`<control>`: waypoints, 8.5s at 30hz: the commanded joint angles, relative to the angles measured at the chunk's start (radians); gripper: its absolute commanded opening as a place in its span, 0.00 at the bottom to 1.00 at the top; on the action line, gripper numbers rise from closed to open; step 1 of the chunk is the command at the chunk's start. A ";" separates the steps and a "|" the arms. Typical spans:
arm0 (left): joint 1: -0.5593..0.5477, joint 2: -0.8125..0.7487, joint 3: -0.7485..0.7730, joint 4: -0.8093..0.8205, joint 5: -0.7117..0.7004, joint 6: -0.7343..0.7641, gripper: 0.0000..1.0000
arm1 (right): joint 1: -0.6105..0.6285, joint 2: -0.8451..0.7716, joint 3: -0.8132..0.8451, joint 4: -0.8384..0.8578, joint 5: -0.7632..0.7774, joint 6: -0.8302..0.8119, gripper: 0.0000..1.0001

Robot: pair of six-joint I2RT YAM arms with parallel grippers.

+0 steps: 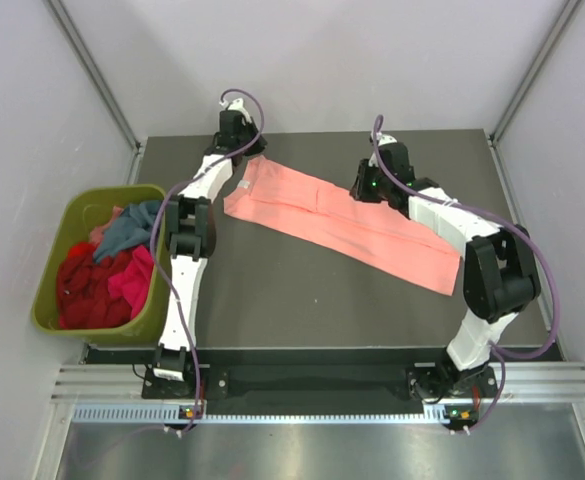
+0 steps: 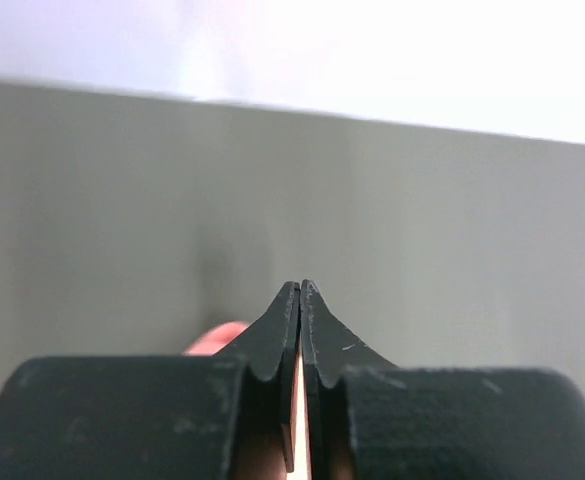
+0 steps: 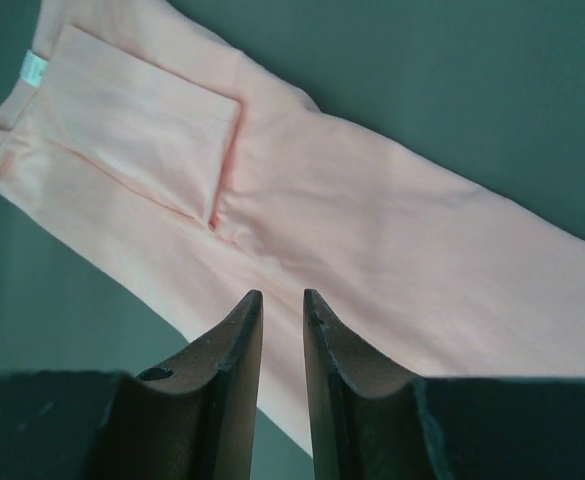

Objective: Fold and stack the t-shirts
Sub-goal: Fold the tshirt

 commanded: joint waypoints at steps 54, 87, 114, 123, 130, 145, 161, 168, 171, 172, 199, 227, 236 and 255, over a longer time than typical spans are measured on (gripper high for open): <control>-0.003 -0.454 -0.687 -0.223 -0.341 0.039 0.00 | -0.034 -0.493 -0.247 -0.187 0.110 0.030 0.28; -0.640 -1.000 -1.304 0.221 -0.097 -0.448 0.26 | -0.155 -0.650 -0.083 -0.620 0.282 0.096 0.29; -0.961 -0.585 -1.058 0.242 -0.217 -0.900 0.33 | -0.178 -0.858 -0.060 -0.626 0.287 0.088 0.33; -0.967 -0.535 -1.020 0.210 -0.263 -1.089 0.34 | -0.181 -0.888 -0.060 -0.621 0.289 0.090 0.33; -0.980 -0.527 -1.001 0.148 -0.355 -1.150 0.38 | -0.180 -0.920 -0.060 -0.627 0.312 0.092 0.34; -0.983 -0.443 -0.954 0.127 -0.329 -1.193 0.26 | -0.182 -0.954 -0.082 -0.618 0.327 0.079 0.35; -0.992 -0.541 -1.109 0.124 -0.332 -1.114 0.00 | -0.182 -0.969 -0.114 -0.626 0.298 0.039 0.36; -1.012 -0.700 -1.294 0.090 -0.356 -1.097 0.00 | -0.183 -0.960 -0.169 -0.614 0.240 0.030 0.36; -1.016 -0.789 -1.402 0.087 -0.364 -1.089 0.00 | -0.183 -0.954 -0.193 -0.614 0.227 0.013 0.36; -1.018 -0.814 -1.429 0.084 -0.367 -1.086 0.00 | -0.182 -0.955 -0.212 -0.611 0.224 0.006 0.36; -1.023 -1.308 -1.775 -0.365 -0.520 -0.908 0.00 | -0.140 -0.908 -0.603 -0.402 -0.113 0.065 0.37; -0.176 -0.906 -1.011 -0.270 -0.149 -0.185 0.37 | -0.039 -0.718 -0.645 -0.222 -0.100 0.148 0.37; -0.075 -0.579 -0.772 -0.192 -0.074 -0.164 0.36 | -0.028 -0.644 -0.574 -0.213 -0.064 0.148 0.37; -0.024 -0.316 -0.476 -0.232 -0.234 -0.031 0.00 | -0.005 -0.521 -0.598 -0.141 -0.093 0.101 0.38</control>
